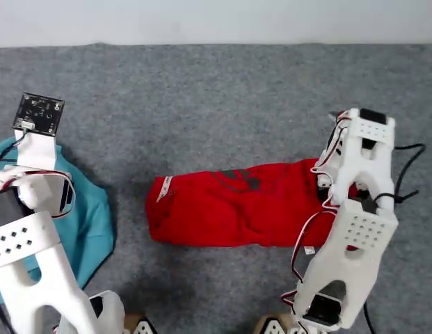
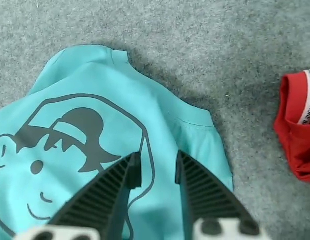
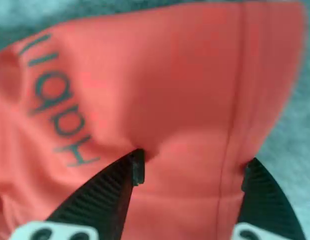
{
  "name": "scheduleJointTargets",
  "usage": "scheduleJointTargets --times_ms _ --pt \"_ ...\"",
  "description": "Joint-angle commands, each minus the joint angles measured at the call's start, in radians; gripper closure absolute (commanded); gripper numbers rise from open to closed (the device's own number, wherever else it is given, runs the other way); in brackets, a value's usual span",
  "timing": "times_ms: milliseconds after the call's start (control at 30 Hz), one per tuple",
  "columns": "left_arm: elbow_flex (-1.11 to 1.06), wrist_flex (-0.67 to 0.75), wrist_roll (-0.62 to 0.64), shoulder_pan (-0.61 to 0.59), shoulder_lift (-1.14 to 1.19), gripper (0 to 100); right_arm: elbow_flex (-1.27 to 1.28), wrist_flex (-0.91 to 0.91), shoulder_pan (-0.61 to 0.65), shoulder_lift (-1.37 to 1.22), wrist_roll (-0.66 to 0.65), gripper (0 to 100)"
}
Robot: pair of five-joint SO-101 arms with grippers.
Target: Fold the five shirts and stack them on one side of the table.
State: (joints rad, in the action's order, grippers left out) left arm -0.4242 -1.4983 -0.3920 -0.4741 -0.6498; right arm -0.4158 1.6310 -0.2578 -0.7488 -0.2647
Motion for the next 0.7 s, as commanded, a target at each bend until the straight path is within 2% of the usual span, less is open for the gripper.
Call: scheduleJointTargets --times_ms 0,200,367,667 --pt "0.028 -0.008 -0.009 0.003 -0.012 88 -0.011 -0.010 0.001 -0.041 0.012 69.1" --pt "0.030 -0.020 -0.009 0.003 -0.011 88 -0.014 0.015 0.021 -0.074 0.008 92.8" --pt "0.030 -0.020 -0.009 0.003 -0.014 88 -0.023 0.030 -0.005 0.019 0.008 98.8" --pt "0.031 -0.020 -0.009 0.003 -0.011 88 -0.023 0.030 -0.062 0.143 -0.094 98.8"
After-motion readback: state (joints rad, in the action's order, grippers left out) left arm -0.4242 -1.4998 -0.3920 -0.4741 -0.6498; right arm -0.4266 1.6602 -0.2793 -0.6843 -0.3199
